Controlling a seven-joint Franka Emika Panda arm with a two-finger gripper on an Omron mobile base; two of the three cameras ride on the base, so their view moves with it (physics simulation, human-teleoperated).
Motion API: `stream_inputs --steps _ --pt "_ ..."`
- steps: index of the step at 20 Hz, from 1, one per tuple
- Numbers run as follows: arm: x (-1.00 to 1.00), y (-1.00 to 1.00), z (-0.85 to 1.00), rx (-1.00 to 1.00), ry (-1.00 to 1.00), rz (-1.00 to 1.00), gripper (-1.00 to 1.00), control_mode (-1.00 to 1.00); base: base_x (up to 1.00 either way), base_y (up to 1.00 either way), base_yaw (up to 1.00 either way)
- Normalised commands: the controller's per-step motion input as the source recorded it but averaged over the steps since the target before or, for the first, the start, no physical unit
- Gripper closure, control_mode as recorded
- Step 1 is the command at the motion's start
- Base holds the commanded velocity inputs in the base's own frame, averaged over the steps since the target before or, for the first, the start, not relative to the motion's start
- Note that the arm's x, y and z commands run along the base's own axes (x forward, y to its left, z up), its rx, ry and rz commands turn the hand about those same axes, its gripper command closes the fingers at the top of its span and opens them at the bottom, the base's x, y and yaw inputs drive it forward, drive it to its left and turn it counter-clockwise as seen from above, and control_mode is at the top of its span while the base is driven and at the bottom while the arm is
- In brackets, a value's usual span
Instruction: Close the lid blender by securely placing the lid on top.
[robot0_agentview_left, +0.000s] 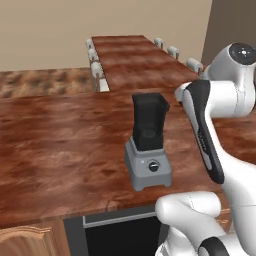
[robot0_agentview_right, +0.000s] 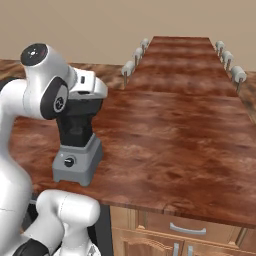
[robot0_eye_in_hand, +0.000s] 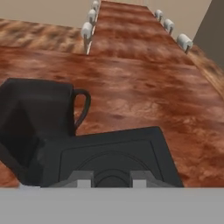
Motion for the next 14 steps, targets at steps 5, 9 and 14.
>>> stream_inputs --steps 5,9,14 --pt "0.15 0.48 0.34 0.01 0.0 0.0 1.0 -1.0 0.0 0.0 0.0" --pt "0.24 0.52 0.09 0.02 0.01 0.0 1.0 -1.0 0.0 0.0 0.0" --pt "0.25 0.32 0.0 0.01 0.0 0.0 1.0 -1.0 0.0 0.0 0.0"
